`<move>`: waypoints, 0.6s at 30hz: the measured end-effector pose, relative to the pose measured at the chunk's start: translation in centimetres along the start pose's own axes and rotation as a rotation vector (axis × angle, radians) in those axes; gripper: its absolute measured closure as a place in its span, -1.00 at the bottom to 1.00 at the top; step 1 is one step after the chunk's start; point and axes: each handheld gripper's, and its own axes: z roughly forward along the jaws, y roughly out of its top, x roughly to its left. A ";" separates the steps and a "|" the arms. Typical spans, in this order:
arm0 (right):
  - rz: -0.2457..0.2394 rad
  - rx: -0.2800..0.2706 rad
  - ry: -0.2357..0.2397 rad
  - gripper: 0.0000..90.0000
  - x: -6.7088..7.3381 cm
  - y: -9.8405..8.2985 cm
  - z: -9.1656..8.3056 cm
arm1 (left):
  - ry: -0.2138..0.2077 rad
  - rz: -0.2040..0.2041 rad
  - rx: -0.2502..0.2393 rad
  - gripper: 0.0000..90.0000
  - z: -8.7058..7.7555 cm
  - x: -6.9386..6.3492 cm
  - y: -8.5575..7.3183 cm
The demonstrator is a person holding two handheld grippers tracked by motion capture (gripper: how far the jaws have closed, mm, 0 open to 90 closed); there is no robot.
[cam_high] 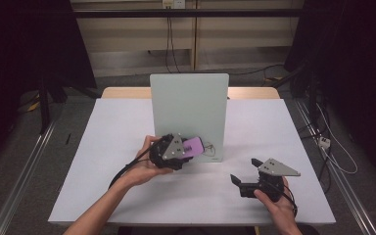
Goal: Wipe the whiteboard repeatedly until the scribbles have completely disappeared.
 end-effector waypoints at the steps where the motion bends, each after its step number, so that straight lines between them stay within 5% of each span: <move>1: -0.001 0.000 0.000 -0.85 0.0 0.0 0.0 | 0.011 -0.012 -0.012 -0.09 -0.4 0.4 0.1; 6: -0.001 0.001 0.000 -0.85 0.0 0.0 0.0 | -0.008 0.022 0.034 -0.09 -0.6 0.2 -0.7; 9: 0.001 0.001 0.001 -0.85 0.0 0.0 0.0 | -0.061 0.034 0.086 -0.09 -0.4 -0.5 -1.9; 13: 0.002 0.001 0.001 -0.85 0.0 0.0 0.0 | -0.118 0.019 0.164 -0.09 -0.9 -0.9 -3.6; 18: 0.003 0.002 0.001 -0.85 0.1 0.0 0.2 | -0.162 0.000 0.191 -0.09 -0.8 -0.9 -4.1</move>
